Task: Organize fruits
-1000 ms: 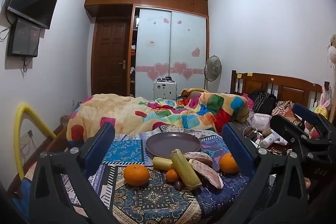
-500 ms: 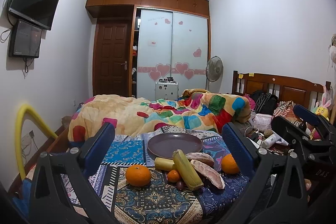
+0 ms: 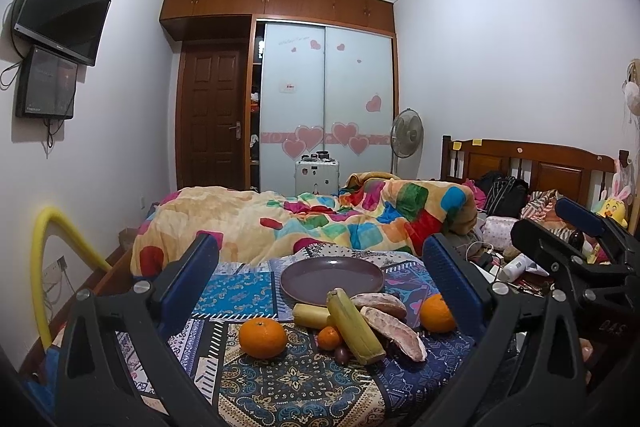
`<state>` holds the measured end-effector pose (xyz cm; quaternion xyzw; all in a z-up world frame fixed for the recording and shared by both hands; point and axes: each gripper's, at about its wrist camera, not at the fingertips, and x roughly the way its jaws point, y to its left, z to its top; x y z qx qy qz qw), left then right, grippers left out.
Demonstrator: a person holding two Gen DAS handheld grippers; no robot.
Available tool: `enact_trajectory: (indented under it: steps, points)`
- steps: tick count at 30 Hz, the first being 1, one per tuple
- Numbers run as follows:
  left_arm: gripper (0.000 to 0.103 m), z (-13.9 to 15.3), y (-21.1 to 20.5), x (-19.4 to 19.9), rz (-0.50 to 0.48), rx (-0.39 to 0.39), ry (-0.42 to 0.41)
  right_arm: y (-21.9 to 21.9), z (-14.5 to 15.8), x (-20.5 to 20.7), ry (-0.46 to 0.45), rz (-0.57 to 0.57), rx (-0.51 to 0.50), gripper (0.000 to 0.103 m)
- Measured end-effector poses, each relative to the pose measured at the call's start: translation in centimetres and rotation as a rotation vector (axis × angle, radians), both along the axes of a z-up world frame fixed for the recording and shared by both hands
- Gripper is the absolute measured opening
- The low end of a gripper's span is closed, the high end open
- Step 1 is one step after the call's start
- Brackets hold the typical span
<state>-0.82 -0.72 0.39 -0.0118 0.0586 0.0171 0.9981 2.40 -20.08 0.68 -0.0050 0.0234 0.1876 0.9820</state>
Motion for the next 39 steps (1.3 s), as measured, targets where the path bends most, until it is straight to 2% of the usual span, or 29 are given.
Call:
enact_trajectory:
  steps: [39]
  points:
    - [0.103,-0.14,-0.19,-0.03,0.000,0.001,0.002,0.03,-0.21,0.21,0.009,0.010,0.007,0.103]
